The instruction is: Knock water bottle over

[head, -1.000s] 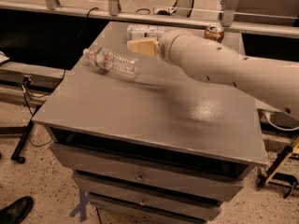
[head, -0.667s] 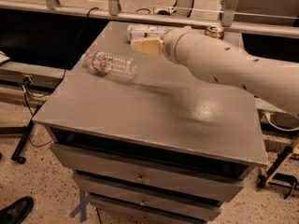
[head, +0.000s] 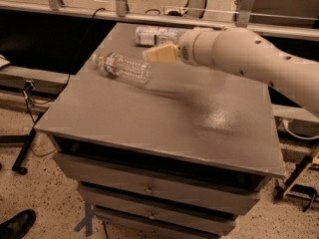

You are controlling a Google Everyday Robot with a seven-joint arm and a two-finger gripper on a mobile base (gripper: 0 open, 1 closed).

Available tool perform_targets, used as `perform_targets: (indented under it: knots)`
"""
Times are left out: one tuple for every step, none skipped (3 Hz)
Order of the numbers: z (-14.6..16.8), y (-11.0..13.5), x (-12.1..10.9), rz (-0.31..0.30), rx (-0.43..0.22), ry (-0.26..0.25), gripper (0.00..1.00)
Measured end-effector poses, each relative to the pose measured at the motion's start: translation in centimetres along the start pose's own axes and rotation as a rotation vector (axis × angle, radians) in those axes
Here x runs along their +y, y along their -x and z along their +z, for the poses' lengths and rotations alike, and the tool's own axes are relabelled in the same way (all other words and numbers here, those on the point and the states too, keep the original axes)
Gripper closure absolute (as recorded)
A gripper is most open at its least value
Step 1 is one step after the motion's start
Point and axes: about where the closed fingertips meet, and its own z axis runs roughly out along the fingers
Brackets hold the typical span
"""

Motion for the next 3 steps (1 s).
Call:
perform_targets:
  knots:
    - [-1.2, 0.2, -1.5, 0.05, -0.017, 0.101, 0.0]
    - [-6.2, 3.8, -2.2, -0.049, -0.067, 0.178, 0.0]
    - [-7.2, 3.1, -0.7, -0.102, -0.028, 0.249, 0.0]
